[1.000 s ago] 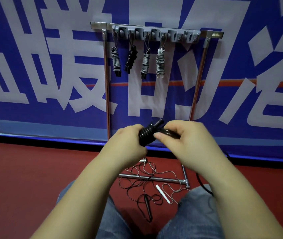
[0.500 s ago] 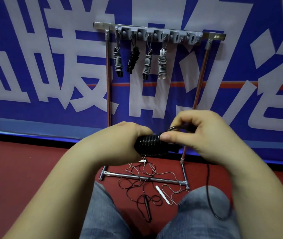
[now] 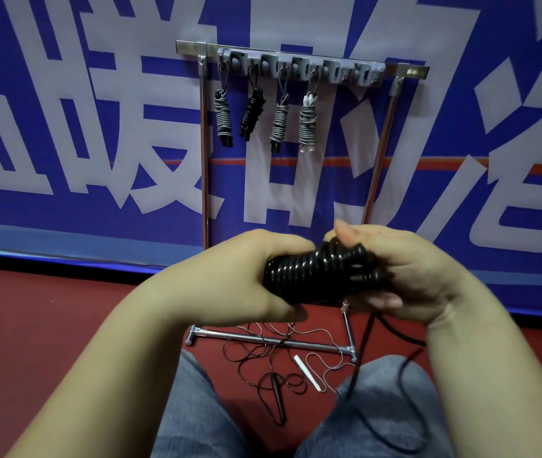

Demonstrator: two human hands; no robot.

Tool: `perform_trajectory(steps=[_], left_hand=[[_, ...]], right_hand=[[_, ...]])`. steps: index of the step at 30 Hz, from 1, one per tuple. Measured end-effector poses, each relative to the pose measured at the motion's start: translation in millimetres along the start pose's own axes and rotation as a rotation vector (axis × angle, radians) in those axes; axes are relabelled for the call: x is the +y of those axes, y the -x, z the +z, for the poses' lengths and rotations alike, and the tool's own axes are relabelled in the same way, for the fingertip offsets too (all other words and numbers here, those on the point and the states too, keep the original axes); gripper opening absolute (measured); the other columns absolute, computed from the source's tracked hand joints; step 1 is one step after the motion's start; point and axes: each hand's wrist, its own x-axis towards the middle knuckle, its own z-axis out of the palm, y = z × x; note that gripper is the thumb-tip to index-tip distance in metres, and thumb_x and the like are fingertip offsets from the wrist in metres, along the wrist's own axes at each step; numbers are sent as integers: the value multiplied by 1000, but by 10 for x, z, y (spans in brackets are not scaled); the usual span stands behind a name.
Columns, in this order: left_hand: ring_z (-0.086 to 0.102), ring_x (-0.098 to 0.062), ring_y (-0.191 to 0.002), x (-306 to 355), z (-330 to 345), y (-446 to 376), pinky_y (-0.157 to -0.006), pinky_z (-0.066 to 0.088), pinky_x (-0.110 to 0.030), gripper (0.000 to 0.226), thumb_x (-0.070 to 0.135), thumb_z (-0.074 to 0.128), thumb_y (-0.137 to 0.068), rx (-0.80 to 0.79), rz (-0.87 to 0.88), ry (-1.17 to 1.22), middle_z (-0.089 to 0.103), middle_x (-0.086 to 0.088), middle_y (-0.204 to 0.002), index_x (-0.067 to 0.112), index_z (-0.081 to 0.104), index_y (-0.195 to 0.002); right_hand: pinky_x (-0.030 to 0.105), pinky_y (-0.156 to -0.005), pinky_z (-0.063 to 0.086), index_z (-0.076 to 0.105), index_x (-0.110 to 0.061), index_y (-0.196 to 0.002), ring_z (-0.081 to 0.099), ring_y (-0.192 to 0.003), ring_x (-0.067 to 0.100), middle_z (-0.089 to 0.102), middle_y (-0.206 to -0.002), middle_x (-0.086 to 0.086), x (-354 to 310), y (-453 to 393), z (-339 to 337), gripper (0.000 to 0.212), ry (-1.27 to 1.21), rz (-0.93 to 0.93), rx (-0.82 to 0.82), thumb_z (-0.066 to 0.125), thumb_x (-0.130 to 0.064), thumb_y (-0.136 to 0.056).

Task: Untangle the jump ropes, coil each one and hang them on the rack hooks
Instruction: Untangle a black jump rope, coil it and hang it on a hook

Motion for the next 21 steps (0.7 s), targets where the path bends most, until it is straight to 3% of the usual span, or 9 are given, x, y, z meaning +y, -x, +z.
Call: perform_trajectory(steps=[3,5,7,9,12,14,18,21], left_hand=[[56,-10,-64,-36,13,5,-62,47,-27,28,13,81,-66,55,-6,162,60,-2,-69,23,64,-86],[52,-11,-56,-44,36,-3,-52,43,-23,30,10,81,-66,98,-35,270,56,-1,-62,17,63,-89],[48,-14,-47,-59,73,-22,-43,37,-20,25,1,78,-70,140,-113,405,57,-2,-57,16,63,-84],[46,-17,-44,-91,125,-48,-41,35,-20,24,3,79,-67,168,-183,489,57,-5,-56,20,65,-76],[46,-19,-44,-187,182,-93,-44,34,-23,31,11,76,-60,202,-291,559,55,-7,-57,8,63,-88],[44,-18,-43,-222,213,-123,-44,33,-23,25,5,76,-67,238,-347,573,54,-7,-58,7,62,-87],[43,-11,-43,-281,348,-194,-40,33,-18,13,8,68,-76,397,-401,371,54,0,-58,14,57,-78],[50,-10,-58,-353,502,-240,-48,35,-24,17,15,62,-79,559,-428,-20,56,5,-70,21,46,-83]], right_hand=[[21,-40,13,57,-20,-44,25,-31,6,32,-34,-5,66,-95,110,43,-117,-92,183,52,-38,-82],[20,-42,17,60,-22,-43,27,-36,6,33,-35,-9,96,-152,203,50,-8,-183,357,46,-25,-90],[12,-40,29,62,-22,-53,37,-36,0,41,-35,-12,138,-189,284,51,89,-264,466,37,-12,-96],[6,-44,35,57,-19,-69,44,-39,-5,46,-38,-16,217,-223,301,39,144,-290,519,33,-8,-97],[19,-54,34,50,-16,-69,38,-48,1,43,-48,-11,344,-277,242,29,206,-290,529,39,-20,-96],[23,-58,33,48,-19,-66,39,-51,1,46,-51,-12,407,-300,226,32,309,-267,517,43,-33,-94],[30,-62,41,56,-15,-85,56,-69,13,63,-75,-1,508,-348,274,44,615,-109,589,48,-58,-82],[27,-51,31,53,-16,-79,47,-60,11,52,-68,-2,552,-387,266,42,717,-41,649,47,-57,-86]])
